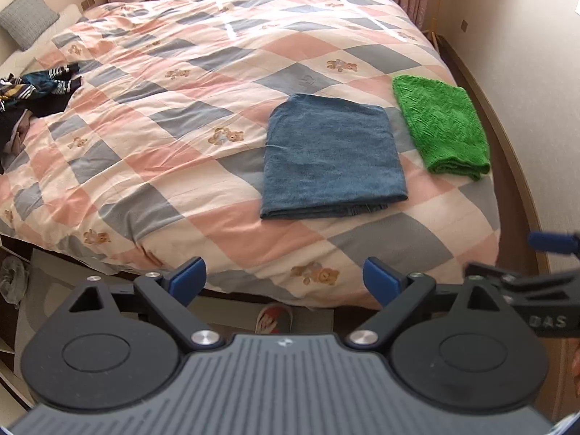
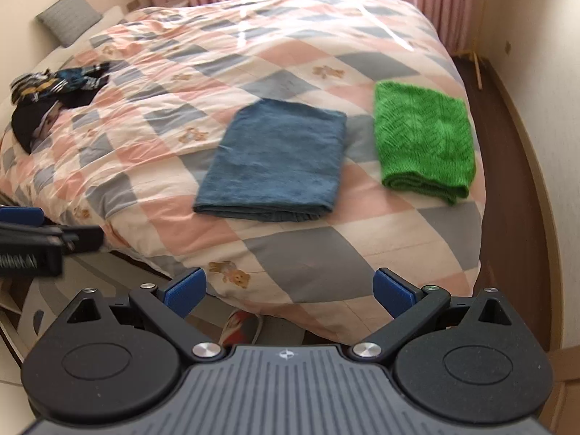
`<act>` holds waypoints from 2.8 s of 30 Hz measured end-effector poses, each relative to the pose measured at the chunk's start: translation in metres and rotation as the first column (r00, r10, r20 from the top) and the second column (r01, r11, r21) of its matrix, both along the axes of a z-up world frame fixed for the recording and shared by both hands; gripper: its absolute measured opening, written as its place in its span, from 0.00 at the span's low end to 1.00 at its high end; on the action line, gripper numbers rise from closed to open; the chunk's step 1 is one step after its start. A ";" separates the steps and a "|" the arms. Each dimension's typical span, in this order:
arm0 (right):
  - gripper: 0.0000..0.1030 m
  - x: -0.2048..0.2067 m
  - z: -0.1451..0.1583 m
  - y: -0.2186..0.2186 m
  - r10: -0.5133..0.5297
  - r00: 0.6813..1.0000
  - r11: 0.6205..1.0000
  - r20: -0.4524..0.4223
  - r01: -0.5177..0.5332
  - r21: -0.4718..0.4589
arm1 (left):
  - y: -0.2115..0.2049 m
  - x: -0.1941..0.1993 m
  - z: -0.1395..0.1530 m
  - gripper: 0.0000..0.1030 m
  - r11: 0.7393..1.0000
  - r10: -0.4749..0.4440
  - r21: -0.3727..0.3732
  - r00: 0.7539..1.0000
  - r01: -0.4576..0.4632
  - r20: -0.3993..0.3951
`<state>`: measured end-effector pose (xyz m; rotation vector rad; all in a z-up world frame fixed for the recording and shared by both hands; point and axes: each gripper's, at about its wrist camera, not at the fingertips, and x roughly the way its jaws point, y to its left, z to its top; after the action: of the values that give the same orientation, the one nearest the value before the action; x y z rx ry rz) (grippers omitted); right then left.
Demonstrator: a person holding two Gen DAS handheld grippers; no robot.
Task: Fold clothes
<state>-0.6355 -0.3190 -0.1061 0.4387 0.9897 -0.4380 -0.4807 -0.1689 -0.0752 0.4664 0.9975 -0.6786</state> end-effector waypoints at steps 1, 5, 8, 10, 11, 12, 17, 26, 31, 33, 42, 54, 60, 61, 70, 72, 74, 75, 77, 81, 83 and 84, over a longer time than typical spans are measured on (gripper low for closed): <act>0.98 0.000 -0.005 -0.008 -0.013 1.000 1.000 0.000 0.013 0.014 | -0.004 0.008 -0.004 0.89 1.000 0.005 0.005 1.000 -0.005 -0.003; 0.98 0.003 -0.027 -0.040 -0.082 0.996 0.992 0.027 0.079 0.096 | -0.024 0.051 -0.025 0.89 1.000 0.016 0.015 0.999 -0.015 -0.038; 0.98 0.013 -0.049 -0.063 -0.133 0.988 0.975 0.073 0.117 0.189 | -0.042 0.090 -0.045 0.89 1.000 0.014 0.009 0.996 -0.013 -0.083; 0.96 0.024 -0.066 -0.079 -0.162 0.981 0.959 0.106 0.131 0.252 | -0.057 0.120 -0.066 0.89 1.000 0.009 -0.006 0.991 -0.010 -0.137; 0.93 0.032 -0.077 -0.088 -0.175 0.978 0.950 0.110 0.139 0.280 | -0.064 0.135 -0.077 0.89 1.000 0.007 -0.014 0.986 -0.009 -0.167; 0.89 0.042 -0.088 -0.097 -0.189 0.977 0.941 0.101 0.151 0.304 | -0.072 0.151 -0.090 0.89 1.000 0.007 -0.024 0.979 -0.012 -0.204; 0.83 0.094 -0.143 -0.151 -0.259 0.961 0.908 0.100 0.207 0.365 | -0.105 0.230 -0.157 0.88 0.996 0.035 -0.060 0.920 -0.064 -0.391; 0.78 0.141 -0.239 -0.211 -0.286 0.950 0.814 0.124 0.172 0.555 | -0.135 0.299 -0.251 0.82 0.988 -0.017 -0.135 0.833 -0.069 -0.552; 0.76 0.143 -0.257 -0.220 -0.294 0.942 0.764 0.160 0.131 0.632 | -0.130 0.305 -0.281 0.80 0.965 -0.115 -0.255 0.772 -0.064 -0.625; 0.73 0.146 -0.264 -0.221 -0.303 0.937 0.745 0.171 0.121 0.656 | -0.129 0.308 -0.289 0.80 0.949 -0.173 -0.312 0.748 -0.047 -0.641; 0.42 0.139 -0.248 -0.209 -0.374 0.904 0.701 0.207 0.129 0.701 | -0.134 0.320 -0.276 0.36 0.912 -0.317 -0.410 0.673 0.022 -0.668; 0.39 0.130 -0.272 -0.191 -0.470 0.851 0.662 0.235 0.164 0.731 | -0.161 0.315 -0.258 0.38 0.916 -0.376 -0.334 0.762 0.221 -0.527; 0.35 0.107 -0.219 -0.156 -0.623 0.694 0.673 0.361 0.240 0.700 | -0.209 0.318 -0.191 0.37 0.820 -0.559 -0.375 0.745 0.432 -0.365; 0.35 0.103 -0.209 -0.151 -0.654 0.650 0.673 0.386 0.267 0.690 | -0.226 0.318 -0.177 0.37 0.782 -0.611 -0.394 0.718 0.482 -0.334; 0.35 0.081 -0.147 -0.152 -0.782 0.257 0.570 0.568 0.663 0.485 | -0.414 0.275 -0.119 0.38 0.318 -0.944 -0.542 0.316 0.778 -0.100; 0.35 0.075 -0.148 -0.164 -0.797 0.185 0.509 0.575 0.717 0.476 | -0.458 0.255 -0.121 0.38 0.229 -0.972 -0.560 0.216 0.796 -0.091; 0.35 0.070 -0.152 -0.178 -0.804 0.134 0.459 0.579 0.758 0.463 | -0.496 0.234 -0.125 0.38 0.158 -0.987 -0.559 0.133 0.814 -0.085; 0.35 0.067 -0.154 -0.184 -0.806 0.113 0.436 0.581 0.777 0.454 | -0.513 0.224 -0.126 0.38 0.126 -0.992 -0.556 0.097 0.822 -0.081; 0.35 0.064 -0.159 -0.199 -0.816 0.063 0.387 0.574 0.798 0.463 | -0.538 0.206 -0.127 0.39 0.073 -0.997 -0.545 0.043 0.835 -0.069; 0.35 0.065 -0.173 -0.220 -0.832 -0.021 0.309 0.554 0.813 0.494 | -0.584 0.175 -0.130 0.38 -0.003 -0.998 -0.515 -0.033 0.857 -0.050; 0.35 0.069 -0.180 -0.229 -0.837 -0.042 0.284 0.546 0.819 0.498 | -0.602 0.164 -0.133 0.38 -0.024 -0.998 -0.508 -0.053 0.861 -0.043; 0.35 0.070 -0.184 -0.234 -0.839 -0.050 0.275 0.542 0.820 0.502 | -0.607 0.161 -0.135 0.38 -0.034 -0.997 -0.507 -0.062 0.861 -0.038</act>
<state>-0.5654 -0.5526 -0.2899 1.1816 -0.3128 -1.2686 -0.3197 -0.7764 -0.2099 0.7398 0.7272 -2.4228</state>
